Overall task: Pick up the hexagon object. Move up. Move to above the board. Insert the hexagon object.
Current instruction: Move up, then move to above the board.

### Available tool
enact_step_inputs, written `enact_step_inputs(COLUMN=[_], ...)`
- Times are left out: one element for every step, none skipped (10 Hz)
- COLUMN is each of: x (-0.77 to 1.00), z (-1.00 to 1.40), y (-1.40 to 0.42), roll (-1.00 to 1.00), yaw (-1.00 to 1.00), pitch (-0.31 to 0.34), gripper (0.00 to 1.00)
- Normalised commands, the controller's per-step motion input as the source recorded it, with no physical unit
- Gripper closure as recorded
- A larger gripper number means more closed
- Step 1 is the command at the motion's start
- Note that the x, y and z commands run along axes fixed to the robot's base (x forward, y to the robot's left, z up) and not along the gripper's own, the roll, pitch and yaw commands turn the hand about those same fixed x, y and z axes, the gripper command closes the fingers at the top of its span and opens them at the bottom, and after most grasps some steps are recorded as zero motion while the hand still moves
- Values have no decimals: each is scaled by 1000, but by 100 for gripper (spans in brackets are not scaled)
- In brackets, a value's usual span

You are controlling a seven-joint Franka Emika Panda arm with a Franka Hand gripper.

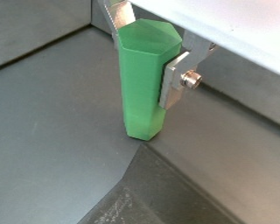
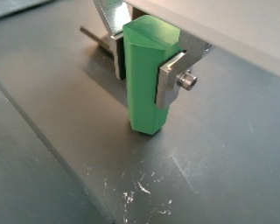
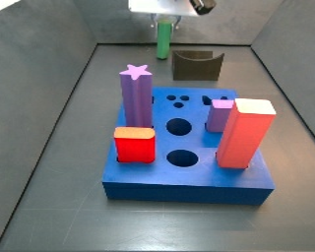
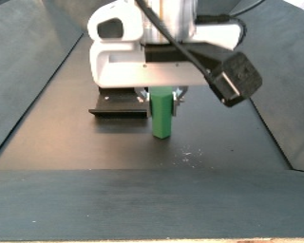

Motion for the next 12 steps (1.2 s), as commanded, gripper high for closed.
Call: enact_step_inputs(x=[-37,-27,-24,-17,88,84,67,57,53,49,50,51], z=[667,521,414,193,1000,1000,1000,1000,1000,1000,1000,1000], y=[-11,-6,-5,-2,-36,-38,-36,-35,-36,-33,-30,-28], roll=[-8,8,19,45,190,188,160,126,113,99,96,93], yaw=[46,37,30,18,-153,-150,-110,-59,-39,-11,2,10], pitch=[39,47,54,60,-124,-109,-62,-2,21,57,80,103], gripper=[100,100,100,100,100,100,100,100,100,100,100,100])
